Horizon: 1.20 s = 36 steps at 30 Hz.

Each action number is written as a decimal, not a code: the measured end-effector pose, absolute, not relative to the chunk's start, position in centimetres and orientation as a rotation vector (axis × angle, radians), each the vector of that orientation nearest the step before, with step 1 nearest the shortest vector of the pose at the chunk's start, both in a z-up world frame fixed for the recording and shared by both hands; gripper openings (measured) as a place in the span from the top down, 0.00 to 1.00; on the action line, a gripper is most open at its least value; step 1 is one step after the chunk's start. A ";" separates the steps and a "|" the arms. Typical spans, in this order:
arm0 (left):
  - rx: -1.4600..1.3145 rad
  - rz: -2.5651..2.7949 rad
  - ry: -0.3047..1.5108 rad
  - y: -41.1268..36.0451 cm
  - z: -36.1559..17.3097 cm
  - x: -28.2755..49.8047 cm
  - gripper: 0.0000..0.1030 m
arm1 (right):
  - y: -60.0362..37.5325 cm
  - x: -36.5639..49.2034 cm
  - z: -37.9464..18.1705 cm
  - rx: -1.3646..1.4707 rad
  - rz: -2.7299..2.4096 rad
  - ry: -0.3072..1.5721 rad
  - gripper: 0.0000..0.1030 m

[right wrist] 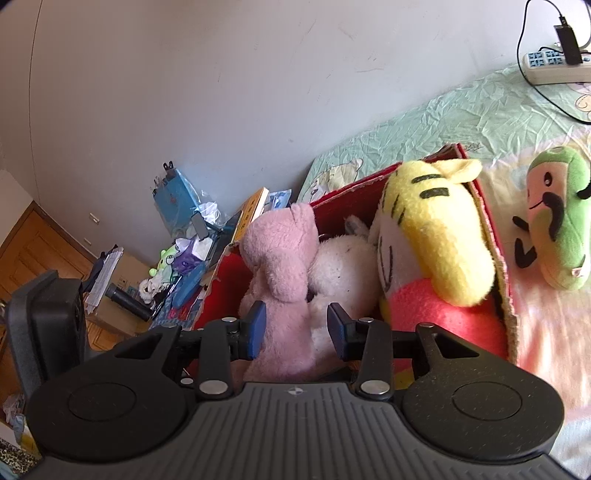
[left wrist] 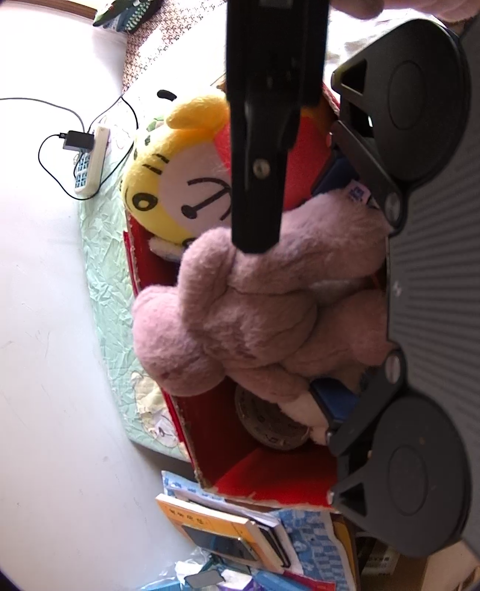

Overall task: Organize objects
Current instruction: 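Open the right tool and pull it back from the box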

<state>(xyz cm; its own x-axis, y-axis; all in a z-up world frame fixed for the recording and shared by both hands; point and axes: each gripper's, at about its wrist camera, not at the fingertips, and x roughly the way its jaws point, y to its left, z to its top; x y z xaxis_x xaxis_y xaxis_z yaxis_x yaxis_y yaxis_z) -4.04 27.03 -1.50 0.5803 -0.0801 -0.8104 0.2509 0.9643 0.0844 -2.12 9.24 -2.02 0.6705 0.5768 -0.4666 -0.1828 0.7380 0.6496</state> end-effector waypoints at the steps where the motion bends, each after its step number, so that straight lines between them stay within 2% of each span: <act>1: 0.208 -0.188 0.927 26.8 -1.3 -4.1 0.01 | 9.0 -2.3 -1.9 0.605 0.447 0.709 0.60; 19: 0.253 -0.100 0.933 25.1 -0.8 -4.3 0.01 | 7.2 -4.6 -1.3 0.519 0.321 0.664 0.60; 36: 0.187 0.181 0.931 23.0 0.9 -5.5 0.01 | 4.0 -4.1 -0.5 0.471 0.553 0.732 0.60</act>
<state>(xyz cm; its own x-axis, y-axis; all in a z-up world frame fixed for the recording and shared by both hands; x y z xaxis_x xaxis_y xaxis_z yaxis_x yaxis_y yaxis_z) -5.50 22.99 0.88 0.5844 0.2342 -0.7769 -0.0736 0.9688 0.2368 -4.06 4.04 -0.53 0.6153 0.6174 -0.4901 -0.3024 0.7590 0.5766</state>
